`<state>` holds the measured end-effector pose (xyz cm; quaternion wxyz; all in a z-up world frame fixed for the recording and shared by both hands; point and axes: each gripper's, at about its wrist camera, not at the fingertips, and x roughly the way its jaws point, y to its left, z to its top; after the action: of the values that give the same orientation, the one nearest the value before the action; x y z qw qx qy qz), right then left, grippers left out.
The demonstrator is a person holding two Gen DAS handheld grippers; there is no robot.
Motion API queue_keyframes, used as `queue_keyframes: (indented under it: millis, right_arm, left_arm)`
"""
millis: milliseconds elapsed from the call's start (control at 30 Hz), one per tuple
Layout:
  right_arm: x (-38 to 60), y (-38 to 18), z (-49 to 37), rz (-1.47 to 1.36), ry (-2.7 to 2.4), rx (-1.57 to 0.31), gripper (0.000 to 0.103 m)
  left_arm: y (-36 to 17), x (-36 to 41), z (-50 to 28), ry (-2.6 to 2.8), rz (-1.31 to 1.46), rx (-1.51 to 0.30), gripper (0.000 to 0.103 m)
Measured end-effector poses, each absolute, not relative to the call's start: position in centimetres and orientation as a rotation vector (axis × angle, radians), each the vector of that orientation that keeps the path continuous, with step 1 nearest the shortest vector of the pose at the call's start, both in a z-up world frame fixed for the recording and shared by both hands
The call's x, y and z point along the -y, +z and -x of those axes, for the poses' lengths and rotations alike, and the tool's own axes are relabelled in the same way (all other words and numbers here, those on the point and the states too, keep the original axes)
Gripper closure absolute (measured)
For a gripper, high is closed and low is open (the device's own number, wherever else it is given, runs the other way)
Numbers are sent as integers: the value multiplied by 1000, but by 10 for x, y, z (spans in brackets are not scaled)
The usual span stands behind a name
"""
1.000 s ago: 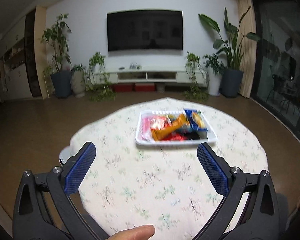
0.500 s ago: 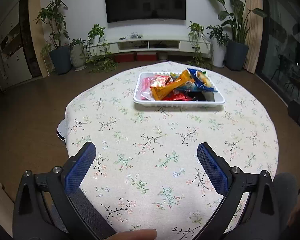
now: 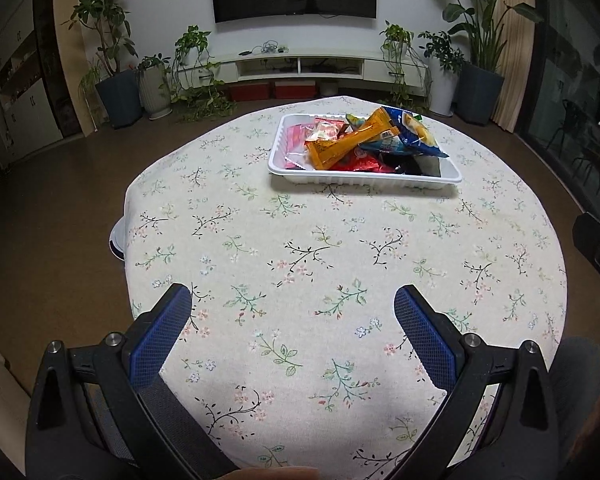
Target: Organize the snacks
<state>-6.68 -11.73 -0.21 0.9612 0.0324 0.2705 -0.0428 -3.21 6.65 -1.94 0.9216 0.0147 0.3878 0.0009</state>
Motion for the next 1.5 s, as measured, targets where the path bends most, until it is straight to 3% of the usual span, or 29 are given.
queue_keyframes:
  millis: [1500]
  right_arm:
    - [110,-14,60,-45,-101,-632,0]
  left_arm:
    - [-25,-63,31,-30,-30,-820,0]
